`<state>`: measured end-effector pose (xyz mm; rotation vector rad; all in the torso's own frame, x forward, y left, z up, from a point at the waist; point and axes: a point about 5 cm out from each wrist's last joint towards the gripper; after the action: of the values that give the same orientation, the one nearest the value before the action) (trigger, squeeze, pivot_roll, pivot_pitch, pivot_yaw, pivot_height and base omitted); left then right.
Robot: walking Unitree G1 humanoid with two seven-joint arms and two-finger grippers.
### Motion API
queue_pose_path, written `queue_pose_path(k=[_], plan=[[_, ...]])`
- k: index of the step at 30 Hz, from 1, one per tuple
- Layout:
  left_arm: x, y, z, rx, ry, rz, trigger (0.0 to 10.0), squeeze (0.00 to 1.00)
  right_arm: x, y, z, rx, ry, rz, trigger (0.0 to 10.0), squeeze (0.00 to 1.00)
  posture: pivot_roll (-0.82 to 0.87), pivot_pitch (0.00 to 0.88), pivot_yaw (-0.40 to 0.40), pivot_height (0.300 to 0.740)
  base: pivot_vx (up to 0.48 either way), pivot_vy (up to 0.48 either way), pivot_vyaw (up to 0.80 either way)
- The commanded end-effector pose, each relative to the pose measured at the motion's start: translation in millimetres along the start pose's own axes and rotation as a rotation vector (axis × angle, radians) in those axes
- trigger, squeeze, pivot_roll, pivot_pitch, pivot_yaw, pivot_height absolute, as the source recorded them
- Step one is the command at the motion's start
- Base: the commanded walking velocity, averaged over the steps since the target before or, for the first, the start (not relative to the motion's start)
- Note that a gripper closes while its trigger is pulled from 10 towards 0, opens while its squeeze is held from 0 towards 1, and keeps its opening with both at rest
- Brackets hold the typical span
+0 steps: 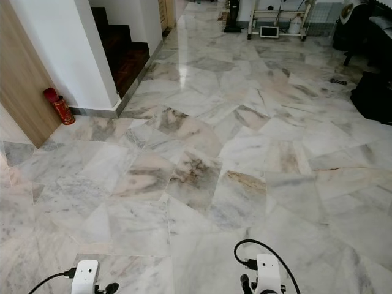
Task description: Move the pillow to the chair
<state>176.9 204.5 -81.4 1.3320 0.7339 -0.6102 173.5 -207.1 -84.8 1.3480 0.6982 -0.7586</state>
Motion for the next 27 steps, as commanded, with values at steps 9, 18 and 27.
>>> queue_pose_path(k=[9, 18, 27], plan=[[-1.3, -0.5, -18.1, -0.089, 0.105, -0.058, 10.0, 0.0, 9.5, 45.5, -18.4, 0.005, 0.083, 0.029, 10.0, 0.0, 0.01, 0.001, -0.003, 0.74, 0.0, 0.0, 0.0], [-1.3, -0.5, -18.1, -0.089, 0.105, -0.058, 10.0, 0.0, 9.5, 45.5, -18.4, 0.005, 0.083, 0.029, 10.0, 0.0, 0.01, 0.001, -0.003, 0.74, 0.0, 0.0, 0.0], [-0.5, 1.4, -15.8, -0.064, 0.102, -0.048, 10.0, 0.0, 9.8, 49.8, -20.2, -0.001, 0.093, 0.044, 10.0, 0.0, 0.01, 0.01, -0.011, 0.74, 0.0, 0.0, 0.0]])
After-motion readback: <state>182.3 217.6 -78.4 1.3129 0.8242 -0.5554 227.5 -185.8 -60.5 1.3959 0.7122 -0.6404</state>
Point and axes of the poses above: a point about 5 cm out from each wrist's last joint towards the gripper, its own x axis pointing out of the wrist towards the gripper, its own y axis along the axis of the wrist's last joint, z = x × y, and after that the axes turned 7 degrees about -x, right-handed
